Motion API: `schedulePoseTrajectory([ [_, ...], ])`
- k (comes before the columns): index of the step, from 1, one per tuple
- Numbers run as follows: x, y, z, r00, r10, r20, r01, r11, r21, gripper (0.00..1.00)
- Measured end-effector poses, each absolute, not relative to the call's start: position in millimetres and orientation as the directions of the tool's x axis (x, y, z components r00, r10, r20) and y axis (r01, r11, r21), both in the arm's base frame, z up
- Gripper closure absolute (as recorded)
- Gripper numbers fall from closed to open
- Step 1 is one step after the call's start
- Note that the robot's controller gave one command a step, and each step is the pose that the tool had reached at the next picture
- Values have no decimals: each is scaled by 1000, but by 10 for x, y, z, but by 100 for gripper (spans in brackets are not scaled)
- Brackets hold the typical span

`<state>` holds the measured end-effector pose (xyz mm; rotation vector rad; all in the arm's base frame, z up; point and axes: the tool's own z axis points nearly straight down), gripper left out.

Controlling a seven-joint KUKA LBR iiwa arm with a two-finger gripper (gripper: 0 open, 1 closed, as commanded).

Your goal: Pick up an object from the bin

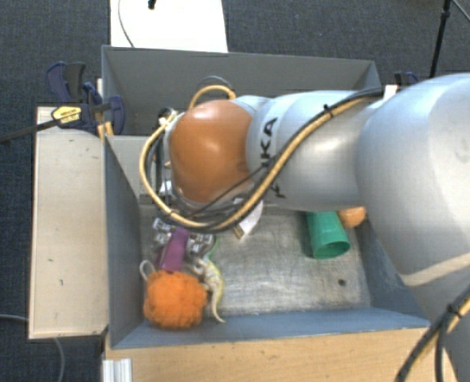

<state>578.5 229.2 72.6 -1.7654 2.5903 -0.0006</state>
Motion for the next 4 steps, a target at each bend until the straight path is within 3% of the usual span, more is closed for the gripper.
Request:
schedulePoseTrajectory([
  [2,5774,2286,755,-368,-930,-4,-930,368,-1,100],
  [4,5765,2284,1194,-370,-929,-1,-929,370,2,100],
])
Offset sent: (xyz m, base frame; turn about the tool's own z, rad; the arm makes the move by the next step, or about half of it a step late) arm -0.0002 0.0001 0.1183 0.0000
